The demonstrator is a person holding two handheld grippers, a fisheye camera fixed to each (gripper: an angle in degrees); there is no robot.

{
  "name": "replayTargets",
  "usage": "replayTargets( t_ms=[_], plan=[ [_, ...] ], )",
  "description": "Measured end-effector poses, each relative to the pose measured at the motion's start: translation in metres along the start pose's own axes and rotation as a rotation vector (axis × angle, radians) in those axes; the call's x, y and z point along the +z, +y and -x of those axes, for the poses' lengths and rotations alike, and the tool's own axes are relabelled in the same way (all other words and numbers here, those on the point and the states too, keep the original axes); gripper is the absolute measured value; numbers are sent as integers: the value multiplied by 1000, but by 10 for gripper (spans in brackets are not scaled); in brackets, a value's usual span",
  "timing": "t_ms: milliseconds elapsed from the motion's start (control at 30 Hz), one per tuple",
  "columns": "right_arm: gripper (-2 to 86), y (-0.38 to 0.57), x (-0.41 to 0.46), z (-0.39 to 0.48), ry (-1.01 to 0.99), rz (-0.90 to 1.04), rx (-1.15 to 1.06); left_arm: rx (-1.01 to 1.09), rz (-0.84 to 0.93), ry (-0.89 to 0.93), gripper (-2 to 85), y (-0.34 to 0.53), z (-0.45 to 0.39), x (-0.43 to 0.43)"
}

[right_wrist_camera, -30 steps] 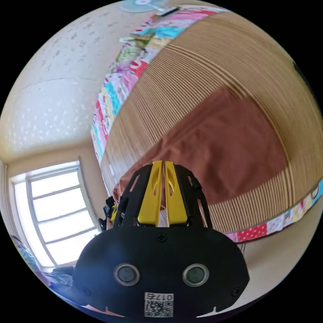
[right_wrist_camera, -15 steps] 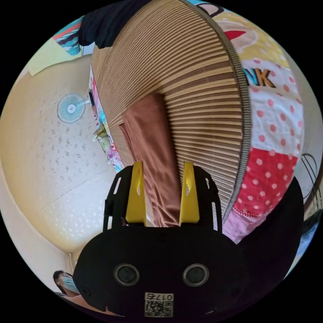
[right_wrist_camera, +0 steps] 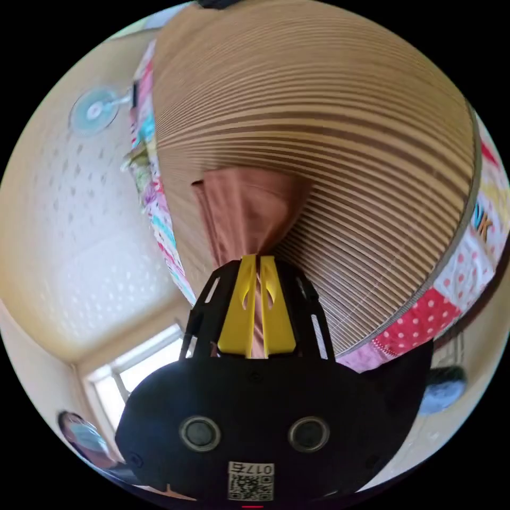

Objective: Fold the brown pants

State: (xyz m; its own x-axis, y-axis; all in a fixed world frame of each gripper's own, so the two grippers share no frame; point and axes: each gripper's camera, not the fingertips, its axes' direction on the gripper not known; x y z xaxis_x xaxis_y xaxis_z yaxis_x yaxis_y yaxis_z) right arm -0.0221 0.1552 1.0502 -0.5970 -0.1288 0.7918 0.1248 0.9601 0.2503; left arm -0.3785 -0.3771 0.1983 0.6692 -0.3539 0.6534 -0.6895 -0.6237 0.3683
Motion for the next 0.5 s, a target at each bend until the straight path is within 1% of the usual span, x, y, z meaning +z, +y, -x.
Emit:
replayTargets(
  t_ms=[33, 100, 133, 200, 233, 300, 367, 500],
  plan=[
    [11, 6, 1, 11, 18, 2, -58, -9, 3, 13, 106, 4, 0, 5],
    [8, 34, 14, 61, 50, 40, -265, -30, 30, 59, 110, 21, -1, 29],
    [7, 42, 19, 76, 45, 60, -317, -33, 38, 66, 110, 25, -2, 35],
    [6, 81, 43, 141, 1, 165, -516, -40, 63, 96, 113, 39, -9, 57],
    [6, 92, 50, 159, -11, 197, -560, -41, 64, 105, 113, 42, -11, 62],
    [6, 137, 76, 227, -60, 350, -718, -40, 57, 154, 117, 54, -21, 76],
    [5, 167, 87, 270, -75, 423, -803, -29, 50, 184, 121, 62, -29, 84],
    [6, 212, 84, 326, -111, 402, -905, 25, 58, 189, 128, 79, -45, 95]
  ],
)
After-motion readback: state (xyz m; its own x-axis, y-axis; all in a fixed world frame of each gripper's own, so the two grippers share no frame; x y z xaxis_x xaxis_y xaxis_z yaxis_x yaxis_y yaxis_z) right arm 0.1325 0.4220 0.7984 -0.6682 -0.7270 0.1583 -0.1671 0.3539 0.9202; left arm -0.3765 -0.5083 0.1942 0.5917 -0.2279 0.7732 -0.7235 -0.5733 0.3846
